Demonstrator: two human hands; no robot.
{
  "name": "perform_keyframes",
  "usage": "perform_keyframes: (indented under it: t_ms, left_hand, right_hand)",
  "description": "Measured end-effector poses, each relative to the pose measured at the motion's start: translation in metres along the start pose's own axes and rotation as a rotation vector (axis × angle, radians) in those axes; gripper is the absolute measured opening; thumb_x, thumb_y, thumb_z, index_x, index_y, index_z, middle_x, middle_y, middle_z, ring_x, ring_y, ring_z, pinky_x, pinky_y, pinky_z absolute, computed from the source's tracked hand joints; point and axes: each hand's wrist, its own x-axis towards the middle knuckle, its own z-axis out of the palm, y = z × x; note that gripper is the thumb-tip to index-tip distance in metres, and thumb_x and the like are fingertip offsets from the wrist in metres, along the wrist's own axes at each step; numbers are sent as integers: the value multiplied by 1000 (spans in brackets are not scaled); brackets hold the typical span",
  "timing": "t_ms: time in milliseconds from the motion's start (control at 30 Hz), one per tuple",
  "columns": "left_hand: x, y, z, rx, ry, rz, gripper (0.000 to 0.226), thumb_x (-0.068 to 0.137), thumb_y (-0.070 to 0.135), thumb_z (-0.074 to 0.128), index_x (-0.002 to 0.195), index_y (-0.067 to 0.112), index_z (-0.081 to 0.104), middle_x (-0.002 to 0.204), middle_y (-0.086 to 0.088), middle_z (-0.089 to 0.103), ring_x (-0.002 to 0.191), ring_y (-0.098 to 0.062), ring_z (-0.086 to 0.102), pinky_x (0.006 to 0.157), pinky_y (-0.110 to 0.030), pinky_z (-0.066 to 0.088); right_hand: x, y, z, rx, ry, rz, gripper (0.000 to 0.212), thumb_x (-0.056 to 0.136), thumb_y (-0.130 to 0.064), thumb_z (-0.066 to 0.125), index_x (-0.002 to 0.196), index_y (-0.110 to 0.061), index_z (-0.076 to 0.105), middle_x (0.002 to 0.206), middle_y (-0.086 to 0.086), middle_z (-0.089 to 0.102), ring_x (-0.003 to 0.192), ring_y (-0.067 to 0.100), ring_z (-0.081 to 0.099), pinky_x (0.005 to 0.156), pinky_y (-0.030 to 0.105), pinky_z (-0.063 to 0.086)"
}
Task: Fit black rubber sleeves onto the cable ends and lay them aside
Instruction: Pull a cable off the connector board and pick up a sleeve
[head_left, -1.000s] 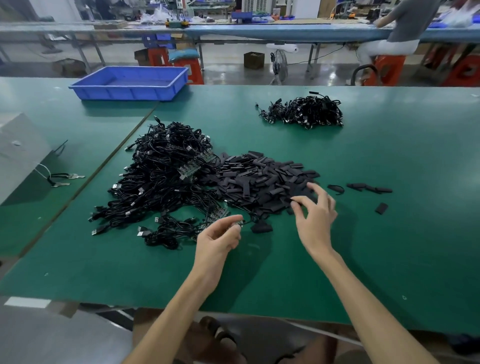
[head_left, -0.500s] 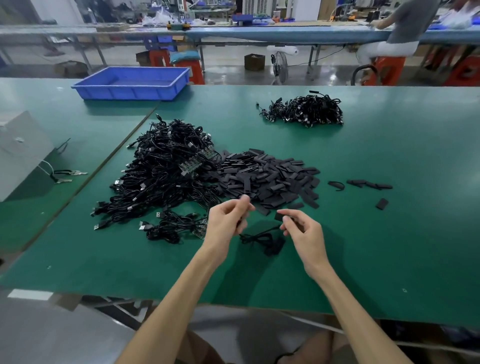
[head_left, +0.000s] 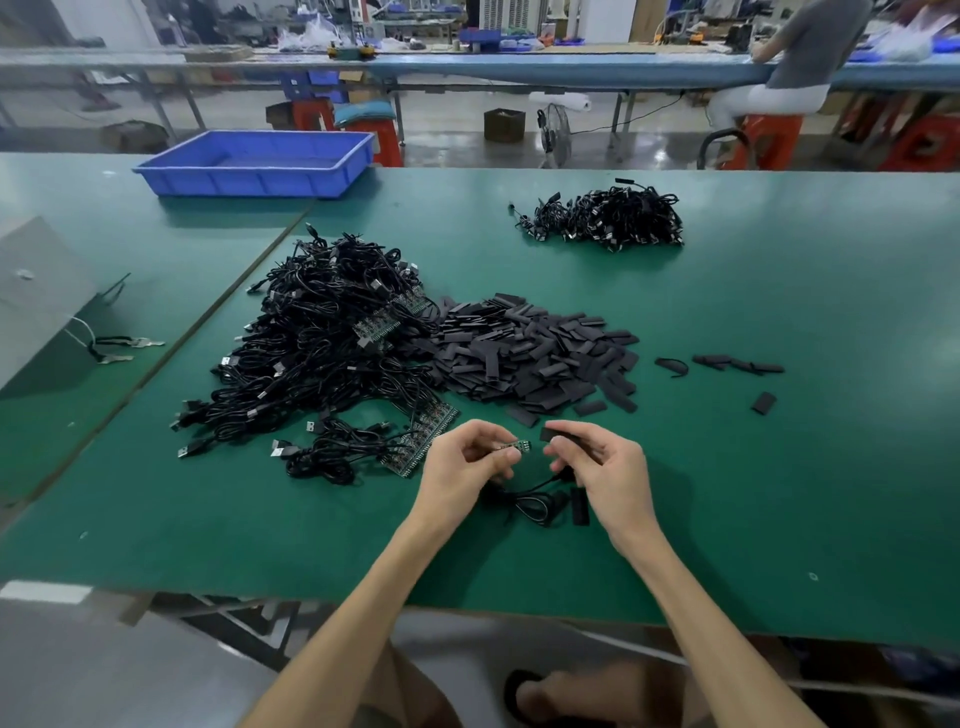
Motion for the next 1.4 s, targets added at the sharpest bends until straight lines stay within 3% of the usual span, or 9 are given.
perform_keyframes:
  t_ms: [200,367,500,867,1067,1400]
  left_hand:
    - [1,-5,3,20,-17,15,12,84,4,80,93,8,73,73,-5,73,64,-15,67,64,-26,55]
    - [2,-8,3,38,17,18,11,84,5,80,92,9,74,75,-6,74,65,-14,67,64,-25,56]
    - [2,-9,2,53,26,30,9,85,5,79,92,9,75,75,-6,74,65,-15,67,65,-27,57]
    - [2,-11,2,94,11,65,9,86,8,79,92,12,75,77,-3,73,66,-14,67,67,-34,59]
    - [0,-12,0,83,67,92,11,86,6,79,91,15,75,74,-1,72,64,-14,67,62,-29,57]
    - [2,-14,-1,94,64,100,10,87,11,79,91,18,75,75,0,73,65,-14,68,63,-30,59]
  right_hand:
    - [-1,2,0,-9,-32,-20,20,94,-10,74,100,-28,80,81,2,79,65,24,72,61,25,54]
    - [0,4,0,51,-31,4,18,95,-4,71,101,-19,80,83,7,79,70,28,73,62,26,54]
    - [0,4,2,37,-48,-12,17,95,-2,71,98,-16,80,81,7,79,69,21,73,62,25,56]
    - [2,6,1,1,-74,-1,18,92,-2,74,93,-19,79,79,7,78,69,22,72,64,26,57]
    - [-2,3,4,6,-99,5,16,94,-6,74,101,-19,80,76,7,77,63,16,69,59,25,55]
    - [-3,0,2,-16,-76,1,18,89,-9,80,102,-21,80,77,4,78,68,15,72,65,23,56]
